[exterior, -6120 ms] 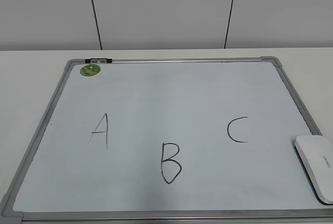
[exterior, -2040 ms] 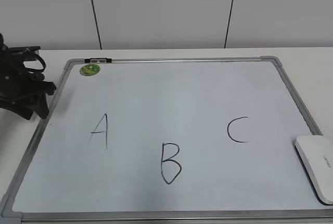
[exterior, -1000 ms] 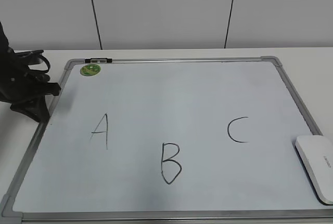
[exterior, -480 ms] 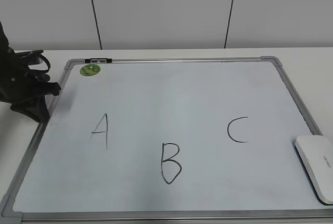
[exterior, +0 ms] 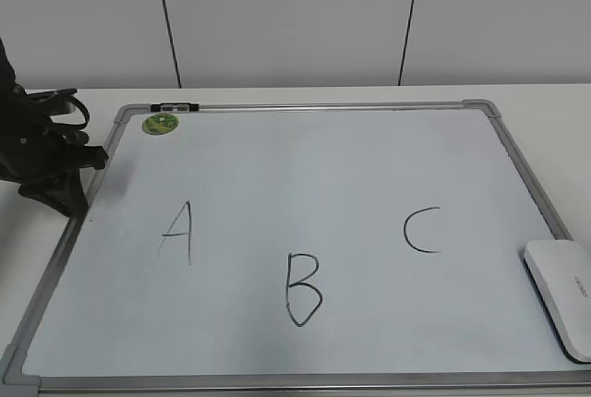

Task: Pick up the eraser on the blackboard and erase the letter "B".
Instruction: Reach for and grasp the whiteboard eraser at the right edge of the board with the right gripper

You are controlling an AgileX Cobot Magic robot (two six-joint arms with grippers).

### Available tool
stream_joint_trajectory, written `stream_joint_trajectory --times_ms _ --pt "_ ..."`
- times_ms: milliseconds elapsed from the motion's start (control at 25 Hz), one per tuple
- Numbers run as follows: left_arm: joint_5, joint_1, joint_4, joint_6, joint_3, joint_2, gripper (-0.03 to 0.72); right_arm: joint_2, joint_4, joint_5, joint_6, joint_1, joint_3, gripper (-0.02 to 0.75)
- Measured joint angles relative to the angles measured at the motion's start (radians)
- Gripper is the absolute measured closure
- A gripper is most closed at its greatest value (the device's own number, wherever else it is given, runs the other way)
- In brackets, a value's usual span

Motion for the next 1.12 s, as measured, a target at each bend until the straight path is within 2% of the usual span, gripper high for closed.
stream_joint_trajectory --times_ms 280,560,760,1120 --pt "0.000 0.001 0.000 0.000 0.000 0.000 0.660 0.288 0.062 0.019 -0.051 0.000 0.000 0.151" --pt "0.000 0.001 -0.002 -0.002 0.000 0.000 0.660 0.496 0.083 -0.082 -0.053 0.000 0.000 0.152" --pt "0.002 0.001 -0.002 -0.002 -0.002 0.000 0.661 0.601 0.084 -0.158 -0.053 0.036 0.000 0.151" --pt "0.002 0.001 -0.002 -0.002 -0.002 0.000 0.661 0.753 0.076 -0.306 -0.053 0.042 0.000 0.066"
